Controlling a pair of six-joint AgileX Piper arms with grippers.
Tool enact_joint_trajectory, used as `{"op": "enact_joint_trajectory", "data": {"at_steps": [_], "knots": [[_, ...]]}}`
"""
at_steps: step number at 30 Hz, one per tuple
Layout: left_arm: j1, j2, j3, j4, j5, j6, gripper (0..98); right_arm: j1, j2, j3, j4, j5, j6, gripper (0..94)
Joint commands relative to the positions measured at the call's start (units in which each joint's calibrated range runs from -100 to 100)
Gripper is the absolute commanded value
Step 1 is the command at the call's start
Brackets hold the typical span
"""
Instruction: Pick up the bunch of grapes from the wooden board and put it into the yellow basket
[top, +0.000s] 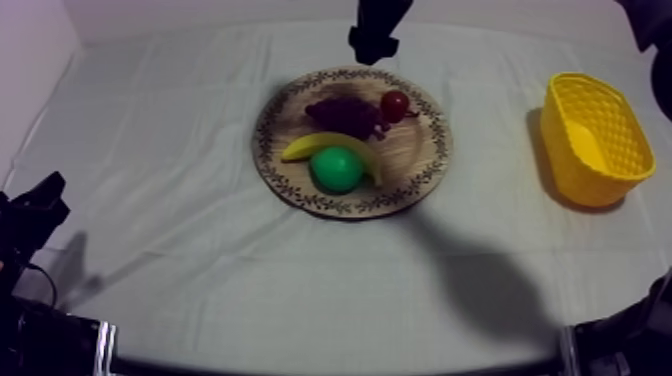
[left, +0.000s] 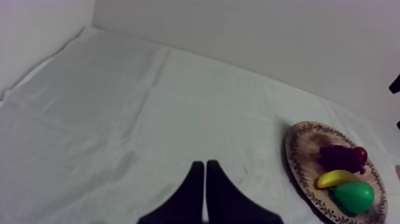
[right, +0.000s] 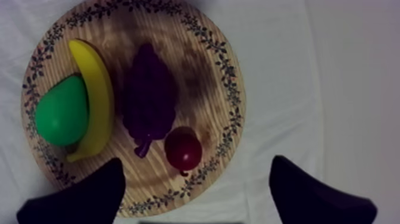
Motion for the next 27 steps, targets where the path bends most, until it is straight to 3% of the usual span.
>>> {"op": "enact_joint_trajectory", "data": {"at_steps": [1, 27], "knots": [[0.01, 0.00, 0.02, 0.00, -0.01, -0.01, 0.1, -0.11, 0.66, 0.18, 0.18, -0.66, -0.04, 85.6], [0.01, 0.00, 0.02, 0.00, -0.01, -0.01, 0.1, -0.62, 19.68, -1.99, 1.81, -9.98, -1.84, 84.3]]}}
